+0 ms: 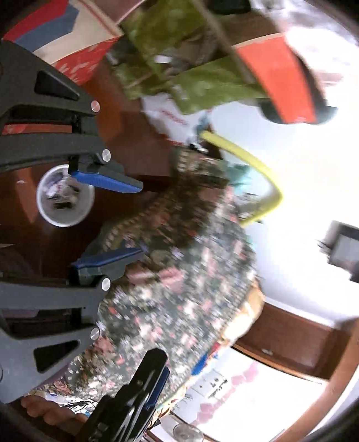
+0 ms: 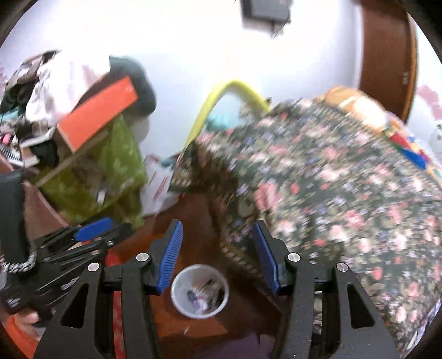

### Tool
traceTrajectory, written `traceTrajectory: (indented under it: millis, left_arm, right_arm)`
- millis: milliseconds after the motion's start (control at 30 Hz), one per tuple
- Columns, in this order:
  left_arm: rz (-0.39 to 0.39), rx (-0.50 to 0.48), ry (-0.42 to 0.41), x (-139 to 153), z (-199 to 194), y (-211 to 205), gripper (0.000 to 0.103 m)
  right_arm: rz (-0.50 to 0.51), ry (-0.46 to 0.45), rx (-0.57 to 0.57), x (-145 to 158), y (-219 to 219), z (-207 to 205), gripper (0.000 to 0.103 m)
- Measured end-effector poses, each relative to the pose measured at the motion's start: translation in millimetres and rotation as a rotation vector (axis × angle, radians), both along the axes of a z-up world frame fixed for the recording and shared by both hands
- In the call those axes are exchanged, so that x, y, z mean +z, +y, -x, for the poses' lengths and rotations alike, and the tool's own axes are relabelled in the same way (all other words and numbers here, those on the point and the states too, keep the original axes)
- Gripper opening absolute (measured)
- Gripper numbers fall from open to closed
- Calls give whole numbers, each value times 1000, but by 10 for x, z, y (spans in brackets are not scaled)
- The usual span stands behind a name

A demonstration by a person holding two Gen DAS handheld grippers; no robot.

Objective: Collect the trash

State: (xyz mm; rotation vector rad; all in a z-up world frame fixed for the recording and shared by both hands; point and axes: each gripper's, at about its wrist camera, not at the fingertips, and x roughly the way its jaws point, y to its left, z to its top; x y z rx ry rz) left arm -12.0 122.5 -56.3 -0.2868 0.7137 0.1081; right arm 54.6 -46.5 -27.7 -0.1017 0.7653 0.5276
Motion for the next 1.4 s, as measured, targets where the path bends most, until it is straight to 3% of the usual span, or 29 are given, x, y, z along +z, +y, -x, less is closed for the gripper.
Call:
traceTrajectory:
  millis: [233,267,300,333,400,500,667,1400]
  left_arm:
    - [-77,-32,-173,424,334,-281,40]
    - [-88,-33,-184,458,366,-299,48]
    - [-98,-34,-192,484,396,-321,58]
    - [-106,-32,-205,510,427,-345,61]
    - [-115,-28,-219,535,476,-373,72]
    - [-129,-29,-216,531,499,-420,83]
    - [-132,-39,-218,523,518,-448,83]
    - [-131,-38,-211,510,531,-487,83]
  right_arm:
    - [-62,-111,-95,287,-258,241,49]
    - [-62,-124,-104,310,-280,275,50]
    - [-61,-132,-109,324,-301,298,55]
    - [-63,-139,-117,340,-326,323,59]
    - [-80,-155,-141,366,-398,360,82]
    - [-88,-201,-205,404,-497,421,98]
    - [-55,-246,-245,443,-539,453,99]
    - [-60,-221,-240,424,-627,487,99]
